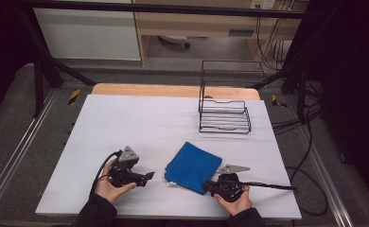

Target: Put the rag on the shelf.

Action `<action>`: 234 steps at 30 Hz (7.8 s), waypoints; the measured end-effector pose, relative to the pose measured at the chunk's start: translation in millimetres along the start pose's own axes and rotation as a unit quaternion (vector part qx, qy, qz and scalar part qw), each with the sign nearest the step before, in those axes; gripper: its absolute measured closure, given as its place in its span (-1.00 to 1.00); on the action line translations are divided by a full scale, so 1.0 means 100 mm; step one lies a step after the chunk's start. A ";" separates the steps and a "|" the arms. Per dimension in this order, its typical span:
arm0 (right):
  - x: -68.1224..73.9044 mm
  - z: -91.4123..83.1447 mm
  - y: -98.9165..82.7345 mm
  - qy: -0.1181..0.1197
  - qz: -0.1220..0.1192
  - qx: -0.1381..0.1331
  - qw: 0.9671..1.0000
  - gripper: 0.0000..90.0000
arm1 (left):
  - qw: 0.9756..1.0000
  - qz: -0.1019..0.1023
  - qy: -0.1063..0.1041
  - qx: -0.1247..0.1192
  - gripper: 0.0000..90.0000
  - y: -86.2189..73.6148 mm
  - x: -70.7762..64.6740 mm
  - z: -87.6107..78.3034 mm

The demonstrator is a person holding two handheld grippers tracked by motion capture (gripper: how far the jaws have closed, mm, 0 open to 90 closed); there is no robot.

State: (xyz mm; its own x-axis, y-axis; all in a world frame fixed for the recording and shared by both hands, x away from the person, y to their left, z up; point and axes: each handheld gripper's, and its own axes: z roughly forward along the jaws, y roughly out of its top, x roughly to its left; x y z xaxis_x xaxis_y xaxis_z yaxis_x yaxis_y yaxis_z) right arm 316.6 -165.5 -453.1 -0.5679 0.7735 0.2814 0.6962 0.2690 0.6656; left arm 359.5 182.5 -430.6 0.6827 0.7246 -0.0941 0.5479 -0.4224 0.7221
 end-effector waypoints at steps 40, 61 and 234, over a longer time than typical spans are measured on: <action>-0.83 -0.20 0.29 -0.064 0.010 -0.056 0.996 0.32 | 1.000 0.009 -0.017 0.005 -0.67 0.05 -0.07 0.07; -0.98 -0.08 0.62 -0.064 -0.052 -0.095 0.992 0.36 | 0.999 -0.028 -0.035 -0.024 -0.51 0.71 -0.22 0.55; -0.49 -1.95 1.89 -0.144 -0.083 -0.464 0.870 0.93 | 0.918 0.006 -0.030 -0.395 0.90 2.77 -0.91 -0.16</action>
State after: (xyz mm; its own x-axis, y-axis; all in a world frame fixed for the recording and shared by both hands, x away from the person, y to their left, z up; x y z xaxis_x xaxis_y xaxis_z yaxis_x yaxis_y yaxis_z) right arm 390.5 -264.4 -206.5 -0.3998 0.9160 0.0322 -0.1143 -0.0847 0.9898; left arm 441.7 7.8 -210.9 0.7246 0.6813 -0.1035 0.0341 0.1145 0.9928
